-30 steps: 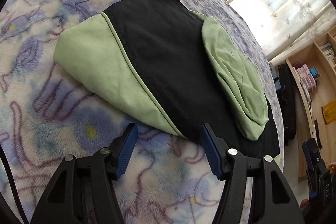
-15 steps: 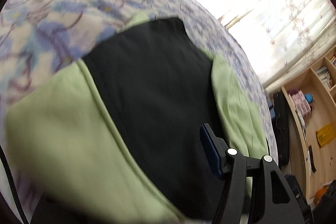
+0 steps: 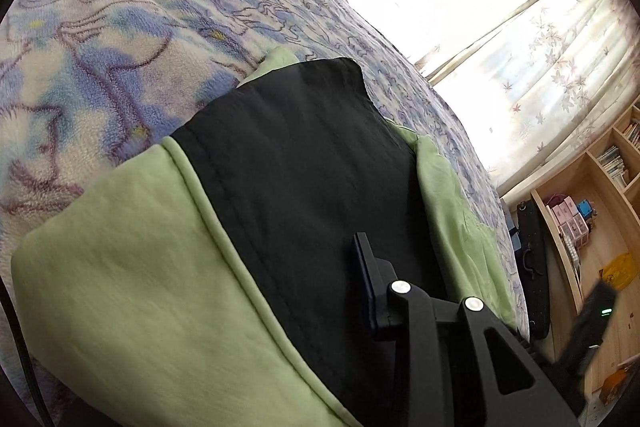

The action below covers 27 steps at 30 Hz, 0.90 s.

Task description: Fold large clothes

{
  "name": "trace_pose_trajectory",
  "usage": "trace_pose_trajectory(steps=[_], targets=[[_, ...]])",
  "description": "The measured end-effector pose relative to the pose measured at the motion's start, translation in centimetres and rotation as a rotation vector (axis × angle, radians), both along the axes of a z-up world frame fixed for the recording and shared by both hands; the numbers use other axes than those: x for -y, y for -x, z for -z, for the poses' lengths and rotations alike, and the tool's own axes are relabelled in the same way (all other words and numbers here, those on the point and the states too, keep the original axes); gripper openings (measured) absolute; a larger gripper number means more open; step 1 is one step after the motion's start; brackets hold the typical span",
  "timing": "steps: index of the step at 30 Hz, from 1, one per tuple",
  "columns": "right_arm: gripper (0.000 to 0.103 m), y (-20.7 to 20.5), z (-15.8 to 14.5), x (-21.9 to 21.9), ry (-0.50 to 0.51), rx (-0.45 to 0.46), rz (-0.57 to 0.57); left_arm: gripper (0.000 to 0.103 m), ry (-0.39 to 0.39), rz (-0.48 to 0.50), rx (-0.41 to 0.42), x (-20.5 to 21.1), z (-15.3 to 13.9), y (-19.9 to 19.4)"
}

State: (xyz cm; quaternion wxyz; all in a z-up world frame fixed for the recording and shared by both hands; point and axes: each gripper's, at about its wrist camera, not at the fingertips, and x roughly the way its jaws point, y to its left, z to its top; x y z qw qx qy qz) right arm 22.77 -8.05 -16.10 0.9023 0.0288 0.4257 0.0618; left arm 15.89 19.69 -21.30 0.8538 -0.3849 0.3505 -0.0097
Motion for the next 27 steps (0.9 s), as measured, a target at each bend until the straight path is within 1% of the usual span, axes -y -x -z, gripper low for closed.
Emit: trace_pose_trajectory(steps=[1, 3, 4, 6, 9, 10, 13, 15, 17, 19, 21, 22, 24, 27], targets=[[0.018, 0.1, 1.0, -0.3, 0.012, -0.021, 0.0, 0.028, -0.002, 0.0, 0.0, 0.0, 0.0, 0.2], [0.018, 0.9, 1.1, -0.9, 0.053, 0.01, -0.006, 0.028, -0.001, 0.0, 0.0, 0.0, 0.0, 0.2], [0.018, 1.1, 1.1, -1.2, 0.067, 0.011, -0.006, 0.028, 0.0, 0.0, 0.001, -0.1, 0.0, 0.2], [0.018, 1.3, 1.2, -1.2, 0.064, 0.014, -0.006, 0.028, -0.002, 0.0, 0.0, 0.0, 0.0, 0.2], [0.018, 1.4, 1.1, -0.8, 0.03, 0.014, -0.002, 0.028, -0.004, 0.0, 0.002, 0.0, 0.0, 0.2], [0.018, 1.5, 1.2, -0.9, 0.029, 0.017, -0.002, 0.027, -0.008, 0.0, 0.003, 0.0, -0.1, 0.8], [0.018, 1.6, 1.0, -1.1, 0.044, 0.019, -0.002, 0.022, -0.038, -0.001, 0.008, 0.3, -0.7, 0.9], [0.018, 1.6, 1.0, -0.9, 0.042, 0.01, -0.001, 0.017, -0.079, 0.002, 0.008, 0.8, -1.5, 0.9], [0.018, 2.0, 0.9, -0.7, 0.026, 0.001, 0.004, 0.013, -0.161, 0.015, 0.024, 1.7, -3.0, 1.0], [0.018, 2.8, 0.8, -0.6, 0.014, -0.005, 0.0, 0.013, -0.262, 0.046, 0.078, 3.2, -5.5, 1.2], [0.018, 3.6, 0.7, -0.6, 0.013, -0.004, -0.009, 0.012, -0.321, 0.079, 0.125, 4.6, -7.7, 1.1], [0.018, 4.0, 0.7, -0.5, 0.008, -0.004, -0.011, 0.012, -0.358, 0.109, 0.159, 5.7, -9.2, 1.0], [0.018, 4.6, 0.5, -0.1, -0.014, -0.004, -0.006, 0.012, -0.408, 0.156, 0.201, 7.6, -11.4, 0.8], [0.018, 5.3, 0.4, 0.9, -0.068, -0.012, 0.007, 0.012, -0.456, 0.215, 0.248, 10.6, -14.0, 0.3]])
